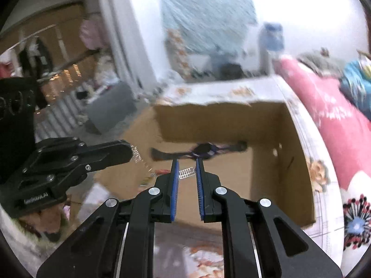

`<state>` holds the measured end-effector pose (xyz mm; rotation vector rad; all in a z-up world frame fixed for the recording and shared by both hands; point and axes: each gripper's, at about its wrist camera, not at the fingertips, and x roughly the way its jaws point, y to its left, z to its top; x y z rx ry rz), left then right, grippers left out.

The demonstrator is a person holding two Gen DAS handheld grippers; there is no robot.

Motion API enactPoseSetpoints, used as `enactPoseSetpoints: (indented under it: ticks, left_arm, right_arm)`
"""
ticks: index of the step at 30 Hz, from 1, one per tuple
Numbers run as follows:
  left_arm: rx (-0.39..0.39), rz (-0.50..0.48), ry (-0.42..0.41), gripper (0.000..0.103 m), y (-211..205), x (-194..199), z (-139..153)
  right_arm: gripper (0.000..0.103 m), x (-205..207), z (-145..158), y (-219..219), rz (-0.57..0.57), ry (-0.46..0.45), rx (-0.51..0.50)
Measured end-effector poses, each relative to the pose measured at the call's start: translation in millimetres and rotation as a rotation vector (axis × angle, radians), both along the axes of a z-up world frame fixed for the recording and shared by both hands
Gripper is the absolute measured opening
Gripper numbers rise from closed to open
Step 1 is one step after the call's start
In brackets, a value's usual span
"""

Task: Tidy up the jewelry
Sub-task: 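Carry the charm into the box and open the right tool, then withdraw both tools from the box and back away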

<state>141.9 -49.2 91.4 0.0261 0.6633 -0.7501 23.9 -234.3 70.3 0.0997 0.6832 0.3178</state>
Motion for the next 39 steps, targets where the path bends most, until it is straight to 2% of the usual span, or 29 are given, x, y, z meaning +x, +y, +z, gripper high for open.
enactPoseSetpoints:
  ticks: [2, 6, 8, 10, 11, 12, 18, 24, 26, 31, 36, 39]
  left_arm:
    - [0.045, 0.026, 0.040, 0.001, -10, 20, -11]
    - [0.118, 0.079, 0.111, 0.001, -27, 56, -30]
    - [0.124, 0.109, 0.137, 0.002, -28, 65, -34]
    - [0.112, 0.133, 0.176, 0.009, -28, 72, -38]
    - [0.107, 0.146, 0.180, 0.017, -28, 72, -38]
    - [0.104, 0.156, 0.172, 0.024, -27, 71, -38]
    - [0.108, 0.184, 0.125, 0.043, -23, 58, -26]
    - [0.079, 0.206, 0.072, 0.056, -5, 29, -9]
    - [0.066, 0.204, 0.055, 0.064, 0, 18, -3]
    - [0.019, 0.203, 0.012, 0.076, 19, -18, 12]
    - [-0.004, 0.226, -0.023, 0.089, 34, -51, 22]
    - [-0.001, 0.252, -0.057, 0.094, 40, -69, 29]
  right_arm:
    - [0.013, 20, -9, -10, -0.039, 0.055, 0.001]
    - [0.014, 36, -19, -14, -0.105, 0.095, -0.016]
    - [0.023, 35, -20, -13, -0.150, 0.082, -0.049]
    - [0.034, 32, -19, -12, -0.164, 0.065, -0.043]
    - [0.037, 30, -18, -12, -0.173, 0.056, -0.043]
    - [0.037, 29, -18, -11, -0.179, 0.045, -0.049]
    - [0.049, 14, -10, -13, -0.215, 0.002, -0.054]
    - [0.069, -6, 7, -16, -0.239, -0.062, -0.028]
    - [0.077, -16, 13, -16, -0.244, -0.080, -0.013]
    - [0.088, -39, 27, -12, -0.240, -0.110, 0.004]
    - [0.094, -66, 40, -6, -0.224, -0.128, 0.023]
    - [0.095, -81, 48, -2, -0.237, -0.151, 0.002]
